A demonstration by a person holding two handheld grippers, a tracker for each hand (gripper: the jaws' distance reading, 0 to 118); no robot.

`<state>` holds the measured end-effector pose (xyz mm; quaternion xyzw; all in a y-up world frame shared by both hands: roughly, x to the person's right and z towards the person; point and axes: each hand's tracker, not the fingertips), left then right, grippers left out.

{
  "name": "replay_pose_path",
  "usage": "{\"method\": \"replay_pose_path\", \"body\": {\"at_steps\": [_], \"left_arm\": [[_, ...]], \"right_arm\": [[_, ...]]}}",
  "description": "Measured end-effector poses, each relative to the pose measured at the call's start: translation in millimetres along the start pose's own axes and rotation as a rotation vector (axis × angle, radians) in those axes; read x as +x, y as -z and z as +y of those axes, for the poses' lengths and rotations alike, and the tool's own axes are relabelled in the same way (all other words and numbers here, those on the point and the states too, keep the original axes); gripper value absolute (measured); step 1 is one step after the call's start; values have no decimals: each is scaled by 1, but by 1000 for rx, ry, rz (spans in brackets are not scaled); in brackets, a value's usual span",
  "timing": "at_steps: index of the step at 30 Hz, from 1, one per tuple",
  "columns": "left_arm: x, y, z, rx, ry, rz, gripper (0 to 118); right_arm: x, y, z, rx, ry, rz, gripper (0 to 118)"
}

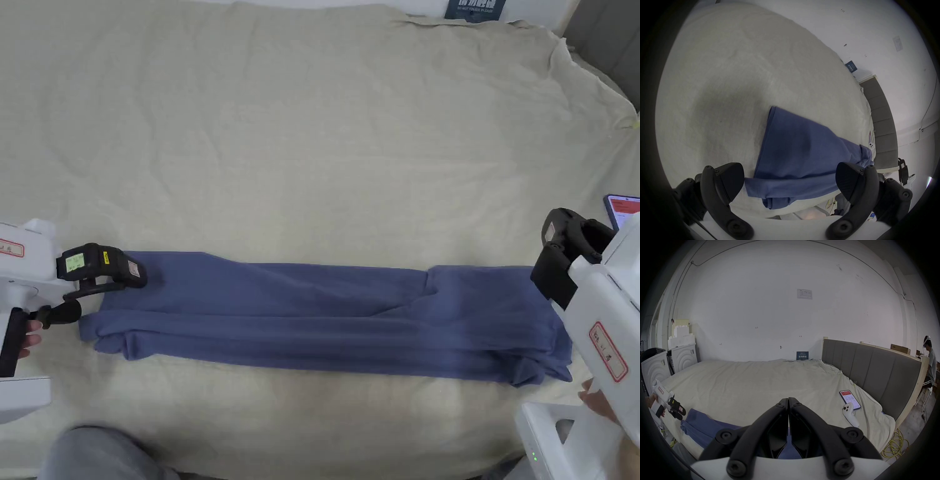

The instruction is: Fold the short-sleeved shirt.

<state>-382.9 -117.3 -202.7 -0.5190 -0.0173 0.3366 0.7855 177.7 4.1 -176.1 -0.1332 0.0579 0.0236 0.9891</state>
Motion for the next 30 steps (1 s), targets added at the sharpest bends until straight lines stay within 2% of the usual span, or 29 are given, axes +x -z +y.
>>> {"method": "replay_pose_path", "body": {"at_steps": [3, 10, 11, 12, 13, 14, 15, 16, 18, 20, 25, 30], "left_arm": [[2, 12, -3, -63, 17, -16, 115], [12, 21, -6, -63, 36, -72, 113], [13, 22, -6, -57, 31, -93, 104], [14, 24, -6, -45, 22, -138, 88], [17, 26, -7, -37, 20, -164, 70], [20, 28, -8, -37, 21, -165, 44], [24, 33, -9, -41, 28, -152, 27], [27, 37, -12, -46, 54, -127, 17], [32, 43, -16, -28, 117, -33, 14], [33, 40, -18, -24, 77, -65, 10], [43, 27, -23, 19, 78, 59, 8], [51, 9, -31, 46, 77, 79, 7]], "right_arm": [[2, 1, -1, -9, 4, -6, 0], [-1, -1, -1, -17, -6, -18, 0], [-1, -1, -1, -18, -6, -19, 0], [-1, -1, -2, -20, -2, -18, 0], [-2, -1, -2, -23, 2, -18, 0], [-1, -1, -3, -24, 4, -18, 0], [0, 0, -4, -27, 4, -17, 0], [0, -1, -4, -30, 2, -14, 0], [-1, -1, -4, -30, -7, -12, 0], [-1, -2, -4, -29, -10, -9, 0], [6, 1, -8, -28, 2, 3, 0], [0, -1, -7, -22, 11, 21, 0]]}}
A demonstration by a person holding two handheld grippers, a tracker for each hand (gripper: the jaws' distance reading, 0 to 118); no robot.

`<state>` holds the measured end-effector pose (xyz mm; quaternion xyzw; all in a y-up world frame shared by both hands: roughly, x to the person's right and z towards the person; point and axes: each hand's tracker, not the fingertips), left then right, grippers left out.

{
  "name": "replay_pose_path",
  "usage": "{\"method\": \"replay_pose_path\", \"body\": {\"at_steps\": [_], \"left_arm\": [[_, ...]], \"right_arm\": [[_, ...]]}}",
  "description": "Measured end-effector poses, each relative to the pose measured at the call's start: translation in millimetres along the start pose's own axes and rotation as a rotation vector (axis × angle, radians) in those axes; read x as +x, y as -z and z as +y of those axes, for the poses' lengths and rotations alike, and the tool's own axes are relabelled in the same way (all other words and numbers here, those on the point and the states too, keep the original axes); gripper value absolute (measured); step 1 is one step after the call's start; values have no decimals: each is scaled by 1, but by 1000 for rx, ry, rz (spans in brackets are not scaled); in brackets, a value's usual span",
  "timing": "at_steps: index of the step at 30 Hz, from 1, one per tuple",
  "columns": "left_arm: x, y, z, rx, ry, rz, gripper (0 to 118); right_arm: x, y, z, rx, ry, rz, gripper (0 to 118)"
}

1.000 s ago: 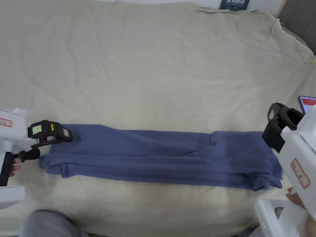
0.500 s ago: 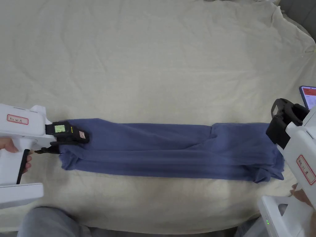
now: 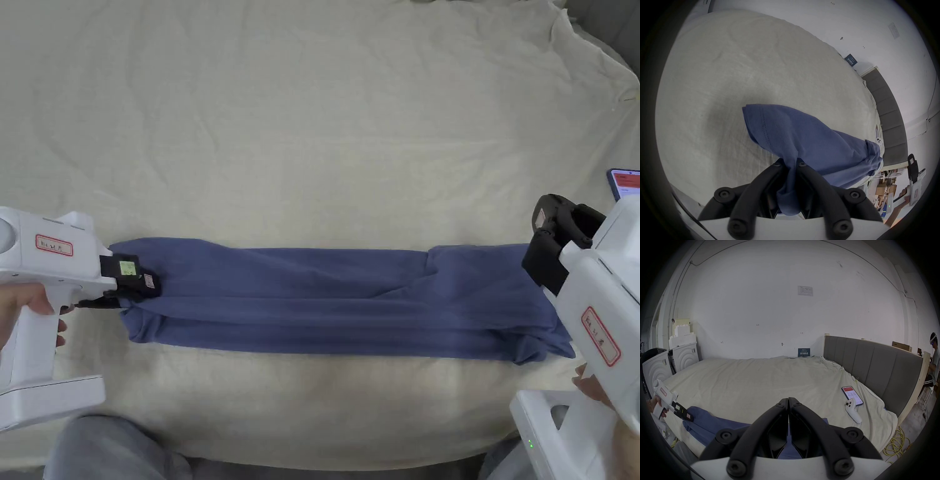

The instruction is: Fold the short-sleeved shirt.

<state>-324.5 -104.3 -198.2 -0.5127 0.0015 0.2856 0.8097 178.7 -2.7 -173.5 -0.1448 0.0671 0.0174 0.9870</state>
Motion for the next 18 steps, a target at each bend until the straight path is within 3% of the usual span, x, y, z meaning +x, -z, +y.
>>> {"method": "replay_pose_path", "body": {"at_steps": [6, 11, 18], "left_arm": [[18, -35, -3, 46, 36, 67, 7], [81, -61, -13, 102, 307, 166, 7], [162, -66, -23, 126, 507, 102, 7]], "right_arm": [[6, 0, 1, 11, 8, 17, 0], [10, -5, 7, 30, 20, 11, 0], [24, -12, 7, 56, 39, -5, 0]]}}
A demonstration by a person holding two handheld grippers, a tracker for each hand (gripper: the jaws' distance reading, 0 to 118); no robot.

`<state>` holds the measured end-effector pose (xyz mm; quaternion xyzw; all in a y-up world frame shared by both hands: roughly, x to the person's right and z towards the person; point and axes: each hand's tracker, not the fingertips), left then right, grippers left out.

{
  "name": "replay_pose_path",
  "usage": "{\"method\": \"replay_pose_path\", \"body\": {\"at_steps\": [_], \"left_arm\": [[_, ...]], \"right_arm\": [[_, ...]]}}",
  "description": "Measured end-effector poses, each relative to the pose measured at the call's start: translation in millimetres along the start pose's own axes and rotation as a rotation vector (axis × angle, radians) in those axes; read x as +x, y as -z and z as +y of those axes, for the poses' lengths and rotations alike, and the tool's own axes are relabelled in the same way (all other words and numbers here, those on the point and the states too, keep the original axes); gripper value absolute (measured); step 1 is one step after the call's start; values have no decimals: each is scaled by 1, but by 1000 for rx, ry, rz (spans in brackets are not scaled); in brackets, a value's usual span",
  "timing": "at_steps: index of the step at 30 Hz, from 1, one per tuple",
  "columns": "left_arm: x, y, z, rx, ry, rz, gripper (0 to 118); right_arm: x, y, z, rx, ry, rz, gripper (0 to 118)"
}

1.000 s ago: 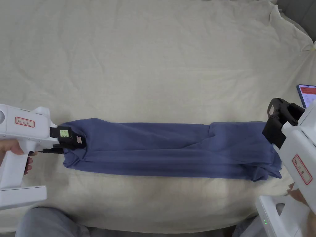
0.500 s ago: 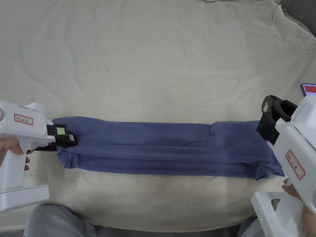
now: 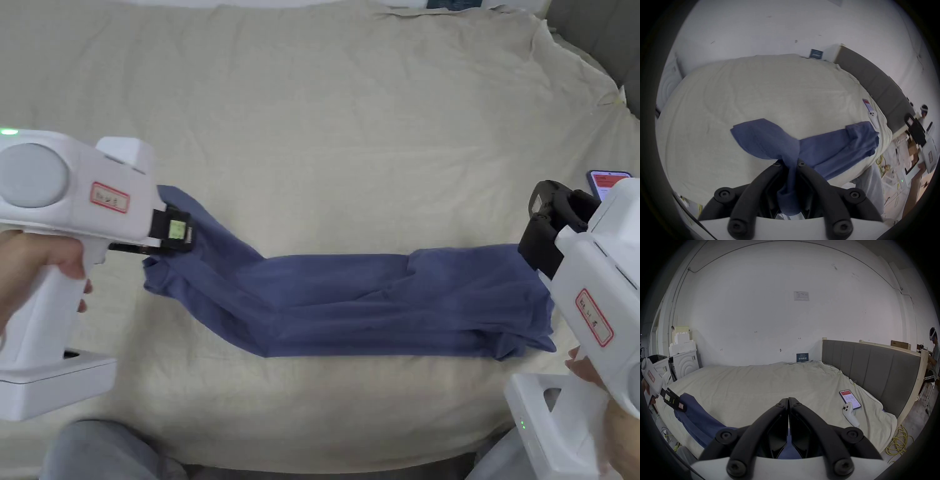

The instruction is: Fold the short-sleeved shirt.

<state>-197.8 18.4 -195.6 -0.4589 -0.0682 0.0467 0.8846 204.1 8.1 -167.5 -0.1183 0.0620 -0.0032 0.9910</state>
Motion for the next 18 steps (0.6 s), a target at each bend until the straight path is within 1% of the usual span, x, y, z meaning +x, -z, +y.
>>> {"method": "replay_pose_path", "body": {"at_steps": [4, 9, 12, 14, 18], "left_arm": [[40, 21, 8, -28, 28, -73, 7], [90, 68, 10, -95, 64, -111, 7], [116, 101, 8, -147, 73, -115, 7], [131, 124, 4, -180, 81, -90, 7], [150, 166, -2, -230, 45, -75, 7]], "right_arm": [[9, -4, -2, 5, 5, -12, 0], [16, -11, -2, 8, 20, -33, 0], [20, -15, -2, 8, 27, -47, 0], [23, -18, -2, 6, 27, -53, 0], [33, -22, -3, -2, 14, -74, 0]]}}
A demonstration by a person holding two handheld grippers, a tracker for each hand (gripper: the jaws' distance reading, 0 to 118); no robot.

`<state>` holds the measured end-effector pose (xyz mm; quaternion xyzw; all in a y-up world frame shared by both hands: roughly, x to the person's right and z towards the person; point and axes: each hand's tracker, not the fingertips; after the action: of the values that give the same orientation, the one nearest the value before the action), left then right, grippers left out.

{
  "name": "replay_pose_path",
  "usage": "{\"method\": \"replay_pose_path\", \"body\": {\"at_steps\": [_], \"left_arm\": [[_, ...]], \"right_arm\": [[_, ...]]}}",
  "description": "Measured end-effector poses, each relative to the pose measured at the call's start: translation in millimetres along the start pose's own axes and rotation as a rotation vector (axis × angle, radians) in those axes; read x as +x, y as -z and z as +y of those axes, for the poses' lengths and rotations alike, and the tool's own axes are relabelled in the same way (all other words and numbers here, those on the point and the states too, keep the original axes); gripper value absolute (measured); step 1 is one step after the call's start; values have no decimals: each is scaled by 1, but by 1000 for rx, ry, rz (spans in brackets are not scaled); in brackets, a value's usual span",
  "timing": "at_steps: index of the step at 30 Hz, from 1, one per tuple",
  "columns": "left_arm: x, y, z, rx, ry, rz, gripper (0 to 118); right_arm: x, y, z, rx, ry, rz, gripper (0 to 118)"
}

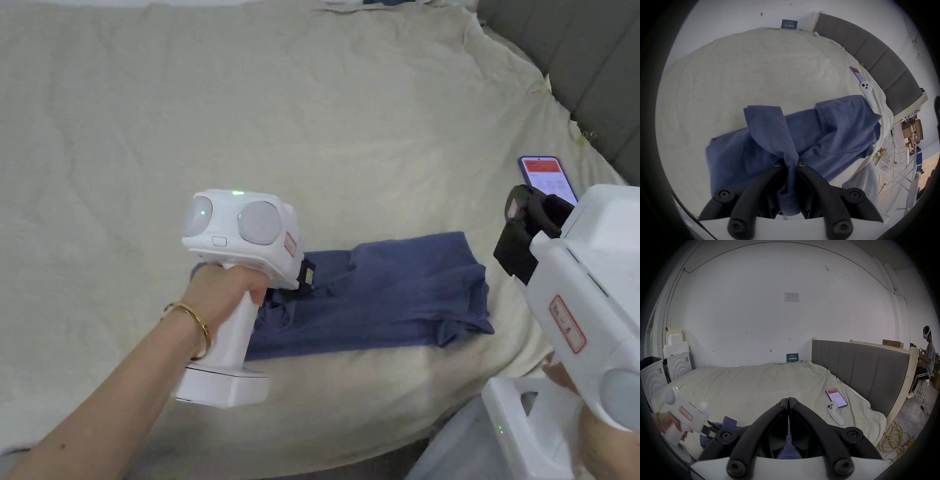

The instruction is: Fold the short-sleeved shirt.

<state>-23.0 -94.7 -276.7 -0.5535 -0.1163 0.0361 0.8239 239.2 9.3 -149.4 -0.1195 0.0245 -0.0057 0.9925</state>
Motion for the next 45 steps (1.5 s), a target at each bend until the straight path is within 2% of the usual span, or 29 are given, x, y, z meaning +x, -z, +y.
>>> {"method": "replay_pose_path", "body": {"at_steps": [2, 4, 8, 10, 11, 17, 20, 22, 23, 24, 26, 29, 33, 36, 39, 45], "left_arm": [[6, 15, -1, -7, -6, 19, 10], [11, 24, -2, -21, 8, 39, 22], [9, 16, -2, -27, -34, -119, 84], [8, 6, 1, -29, -53, -154, 104], [6, 1, 3, -19, -49, -154, 110], [-21, -43, 14, 125, -116, -211, 111], [-42, -60, 15, 177, -164, -159, 111], [-52, -71, 9, 244, -172, -101, 106], [-57, -73, 6, 275, -177, -62, 93], [-62, -75, 2, 306, -186, -38, 75], [-69, -75, -7, 354, -198, 4, 27], [-76, -67, -20, 403, -223, 48, 0], [-73, -48, -39, 473, -264, 96, 0], [-54, -30, -51, 553, -192, 206, 0], [-35, -8, -58, 572, -137, 162, 0], [7, 37, -66, 472, -56, 133, 0]], "right_arm": [[7, 0, -1, -5, 7, -12, 0], [11, 0, -2, -7, 13, -23, 0], [14, 1, -3, -16, 22, -29, 0], [13, 1, -4, -16, 24, -28, 0], [13, 1, -4, -15, 24, -27, 0], [8, 2, -4, -10, 19, -9, 0], [6, 2, -4, -8, 14, 1, 0], [5, 2, -3, -6, 10, 5, 0], [4, 3, -3, -5, 12, 8, 0], [4, 3, -3, -3, 15, 10, 0], [3, 3, -2, 1, 17, 11, 0], [5, 5, -2, 0, 25, 16, 0], [3, 5, -1, -4, 29, 15, 0], [6, 6, -2, -10, 28, 10, 0], [11, 8, -3, -21, 29, 2, 0], [22, 9, -7, -38, 43, -17, 0]]}}
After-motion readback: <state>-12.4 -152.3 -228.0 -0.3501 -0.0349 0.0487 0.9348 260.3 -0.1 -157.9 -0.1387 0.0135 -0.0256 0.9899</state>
